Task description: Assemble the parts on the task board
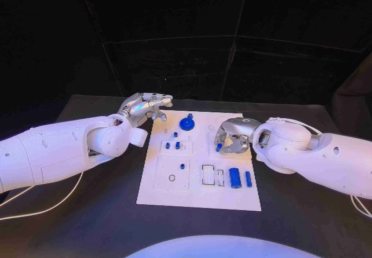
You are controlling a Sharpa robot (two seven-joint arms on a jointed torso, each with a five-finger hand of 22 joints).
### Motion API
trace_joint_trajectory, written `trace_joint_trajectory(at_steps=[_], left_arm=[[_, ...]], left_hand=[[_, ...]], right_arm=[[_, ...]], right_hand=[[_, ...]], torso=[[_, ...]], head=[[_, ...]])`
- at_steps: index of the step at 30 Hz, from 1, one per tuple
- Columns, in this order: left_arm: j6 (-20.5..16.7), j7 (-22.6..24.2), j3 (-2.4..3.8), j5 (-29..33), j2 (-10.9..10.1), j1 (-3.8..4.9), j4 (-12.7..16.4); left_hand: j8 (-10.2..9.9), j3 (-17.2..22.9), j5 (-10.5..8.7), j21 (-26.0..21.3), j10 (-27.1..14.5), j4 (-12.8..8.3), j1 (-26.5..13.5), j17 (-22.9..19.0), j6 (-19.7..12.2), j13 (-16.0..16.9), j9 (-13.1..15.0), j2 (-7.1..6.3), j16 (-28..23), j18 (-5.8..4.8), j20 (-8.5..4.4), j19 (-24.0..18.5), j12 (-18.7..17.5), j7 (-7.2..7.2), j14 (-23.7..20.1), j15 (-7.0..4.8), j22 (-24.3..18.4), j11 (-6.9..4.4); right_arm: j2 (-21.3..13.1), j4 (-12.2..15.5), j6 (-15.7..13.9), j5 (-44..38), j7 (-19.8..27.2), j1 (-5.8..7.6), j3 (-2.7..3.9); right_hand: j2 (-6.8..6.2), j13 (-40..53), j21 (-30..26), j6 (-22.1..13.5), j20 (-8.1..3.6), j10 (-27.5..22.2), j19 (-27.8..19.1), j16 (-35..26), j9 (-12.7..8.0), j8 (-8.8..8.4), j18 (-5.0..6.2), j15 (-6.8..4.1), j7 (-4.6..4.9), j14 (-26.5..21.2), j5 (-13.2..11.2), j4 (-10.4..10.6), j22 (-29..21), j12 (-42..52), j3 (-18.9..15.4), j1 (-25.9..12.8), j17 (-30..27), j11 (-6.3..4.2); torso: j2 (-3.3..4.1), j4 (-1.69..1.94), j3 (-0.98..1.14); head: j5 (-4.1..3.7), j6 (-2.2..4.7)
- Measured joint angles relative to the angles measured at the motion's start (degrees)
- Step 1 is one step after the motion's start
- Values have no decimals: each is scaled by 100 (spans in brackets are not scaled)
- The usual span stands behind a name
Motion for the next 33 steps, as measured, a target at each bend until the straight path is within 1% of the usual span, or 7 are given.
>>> trace_joint_trajectory(at_steps=[12, 19, 24, 28, 30, 32, 33], left_arm=[[4, -2, -1, 0, -4, -3, -13], [6, -5, -1, -1, -9, -4, -11], [6, -8, -2, -1, -15, -4, -7], [6, -11, -2, -1, -23, -4, -2], [6, -12, -2, -1, -30, -4, -2], [6, -13, -2, -1, -34, -4, -2], [6, -14, -2, -1, -36, -4, 0]], left_hand=[[0, 0, 0, 0, 0, 0, 0, 1, 0, 0, 0, 0, 0, 0, 0, 0, 0, 0, 0, 0, -4, 0], [0, 0, 0, 0, 0, 0, 0, 1, 0, 0, 0, 0, 0, 0, 0, 0, 0, 0, 0, 0, -4, 0], [0, 0, 0, 0, 0, 0, 0, -13, 0, 0, 0, 0, 0, 0, 0, 0, 0, 0, 0, 0, -5, 0], [0, 0, 0, 0, 0, 0, 0, -23, 0, 0, 0, 0, 0, 0, 0, 0, 0, 0, 0, 0, -9, 0], [0, 0, 0, 0, 0, 0, 0, -23, 0, 0, 0, 0, 0, 0, 0, 0, 0, 0, 0, 0, -9, 0], [0, 0, 0, 0, 0, 0, 0, -23, 0, 0, 0, 0, 0, 0, 0, 0, 0, 0, 0, 0, -9, 0], [0, 0, 0, 0, 0, 0, 0, -23, 0, 0, 0, 0, 0, 1, 0, 0, 0, 0, 0, 0, -8, 0]], right_arm=[[123, -123, 32, -11, 6, -13, -1], [183, -163, 7, -57, -26, -19, 0], [190, -162, -52, -137, -84, -31, -1], [160, -102, -134, -190, -108, -40, -5], [122, -35, -214, -218, -111, -42, -5], [72, 52, -306, -240, -111, -42, -5], [33, 116, -375, -251, -109, -42, -5]], right_hand=[[74, -8, 191, 321, -17, 314, 182, 254, 8, 45, 0, -20, 29, 19, -93, -1, 282, -118, 508, 74, 271, -12], [73, -6, 301, 473, -38, 516, 243, 376, 5, 43, 0, -21, -18, 21, -125, -43, 431, -171, 716, 73, 400, -48], [51, 8, 368, 561, -57, 615, 300, 443, 7, 53, 0, -62, -38, 19, -246, -115, 521, -202, 887, 94, 482, -84], [51, 7, 395, 623, -78, 681, 322, 476, 8, 65, 0, -61, -52, 19, -230, -153, 572, -206, 985, 95, 510, -112], [51, 8, 395, 623, -78, 701, 322, 476, 11, 65, -10, -61, -52, 19, -201, -171, 596, -206, 1003, 95, 516, -92], [51, 19, 417, 639, -90, 701, 334, 497, 13, 65, -95, -61, -38, 19, -198, -166, 611, -228, 1027, 95, 520, -92], [51, 22, 417, 641, -98, 701, 342, 497, 13, 64, -95, -61, -36, 19, -198, -166, 615, -228, 1028, 95, 526, -92]], torso=[[-1, -7, 1], [-2, -9, -1], [-4, -6, -5], [-9, -5, -5], [-9, -5, -4], [-9, -5, -3], [-10, -5, -3]], head=[[15, -21], [15, -31], [53, -41], [57, -48], [64, -48], [65, -48], [65, -49]])
